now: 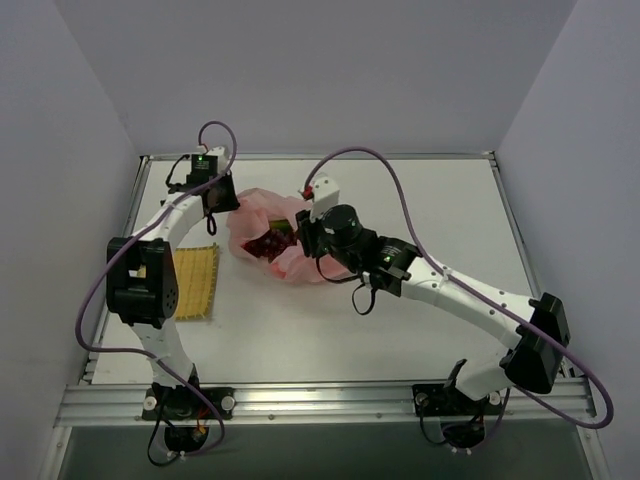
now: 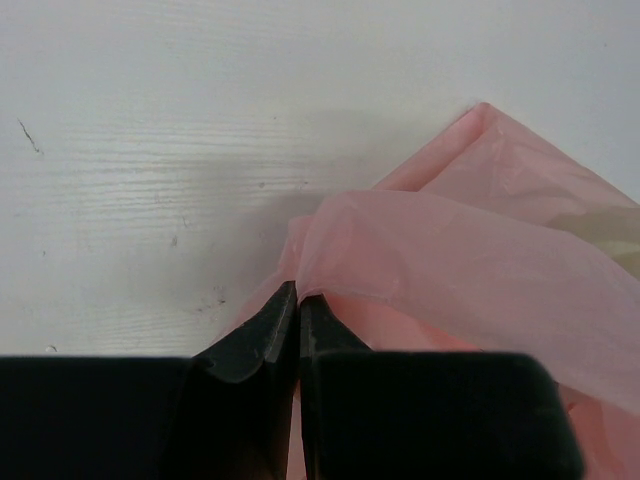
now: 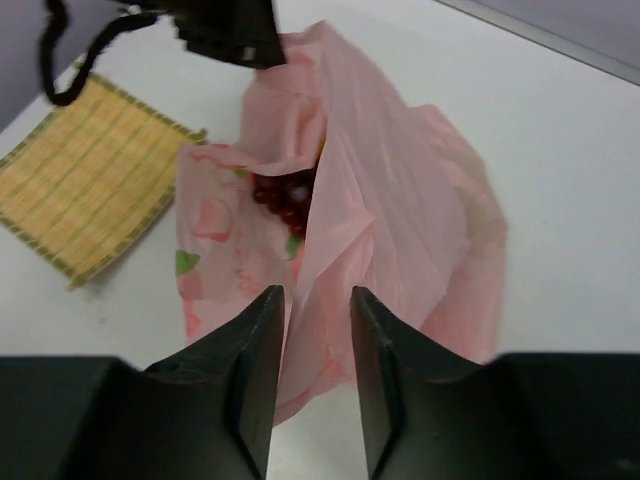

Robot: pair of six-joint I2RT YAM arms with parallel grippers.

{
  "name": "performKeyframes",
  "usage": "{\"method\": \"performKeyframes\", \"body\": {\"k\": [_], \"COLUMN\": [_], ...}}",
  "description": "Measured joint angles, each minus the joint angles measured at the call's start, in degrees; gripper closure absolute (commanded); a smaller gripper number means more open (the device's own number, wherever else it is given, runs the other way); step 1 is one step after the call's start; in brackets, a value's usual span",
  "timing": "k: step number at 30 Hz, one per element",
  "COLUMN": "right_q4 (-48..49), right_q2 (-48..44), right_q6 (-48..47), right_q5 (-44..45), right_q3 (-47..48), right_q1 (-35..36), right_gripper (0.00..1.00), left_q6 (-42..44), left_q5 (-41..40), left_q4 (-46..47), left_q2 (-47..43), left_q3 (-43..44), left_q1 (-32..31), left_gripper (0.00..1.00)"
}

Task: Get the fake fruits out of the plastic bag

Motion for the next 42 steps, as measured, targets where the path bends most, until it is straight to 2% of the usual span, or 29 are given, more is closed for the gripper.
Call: {"method": "performKeyframes", "body": {"k": [1,4,7,9,10,13,16,22,24,26,27,28,30,33,36,38,39,40,42], "right_q4": [-0.61,-1.81,-1.77,-1.51,-1.42,-0.9,0.85,5.77,7.04,9.68,10.45,11.3,12.15,9.94,5.73,2.62,1.29,0.5,0.33], "right_q2": [0.92,3.91,5.88,7.37,8.22,10.82,11.39,12.07,13.22,14.45,14.73,14.97,14.75,10.86,1.22,-7.02,-10.64,-13.84,-18.4], "right_q6": [-0.09,-0.5,-1.11,-1.22,-1.33,-1.33,-0.35,2.69,3.1,3.23,3.21,3.28,3.17,3.28,3.41,3.43,3.43,3.37,3.74], "right_q5": [-0.17,0.2,0.44,1.07,2.08,8.9,11.67,10.62,9.51,7.87,7.28,6.05,3.8,2.49,3.74,5.84,6.75,7.54,7.19], "right_q3": [1.14,5.64,8.66,9.75,9.97,8.44,1.36,-16.9,-18.12,-17.77,-17.42,-17.0,-16.26,-16.04,-16.02,-14.78,-13.33,-11.56,-7.96], "right_q1": [1.81,7.02,10.34,10.73,10.64,9.86,5.75,-11.15,-15.28,-16.94,-16.96,-16.83,-16.31,-14.71,-11.32,-7.15,-4.46,-2.32,1.68], "right_gripper": [0.79,0.84,0.84,0.87,0.94,1.0,1.0,0.99,0.92,0.72,0.57,0.32,0.24,0.23,0.24,0.3,0.37,0.6,0.8], "left_q6": [-0.04,-0.15,-0.17,-0.2,-0.2,-0.2,-0.24,-0.85,-1.03,-1.11,-1.22,-1.31,-1.46,-1.66,-2.16,-2.6,-2.75,-2.82,-2.89], "left_q5": [0.04,0.17,0.15,0.15,0.15,0.15,0.15,0.2,0.17,0.2,0.22,0.35,0.5,0.72,1.03,1.2,1.27,1.29,1.29], "left_q4": [-0.02,0.07,0.13,0.17,0.22,0.35,0.39,0.39,0.42,0.63,0.76,0.81,0.76,0.61,0.74,0.83,0.83,0.87,0.94], "left_q2": [-0.35,-1.62,-2.97,-3.96,-4.37,-5.14,-5.2,-5.2,-5.2,-5.33,-5.53,-5.79,-6.32,-6.8,-7.37,-7.74,-7.93,-8.09,-8.37], "left_q3": [-0.35,-1.14,-1.29,-1.36,-1.38,-1.38,-1.53,-2.08,-2.12,-2.54,-3.04,-3.58,-4.7,-5.38,-5.51,-5.51,-5.51,-5.51,-5.51], "left_q1": [0.0,0.0,0.0,-0.02,-0.07,-0.07,-0.07,-0.11,-0.11,-0.11,-0.13,-0.13,-0.22,-0.44,-0.61,-0.66,-0.7,-0.72,-0.72], "left_gripper": [0.98,0.98,0.98,0.98,0.98,0.98,0.98,0.98,0.97,0.98,0.98,0.98,0.98,0.97,0.98,0.98,0.98,0.98,0.98]}}
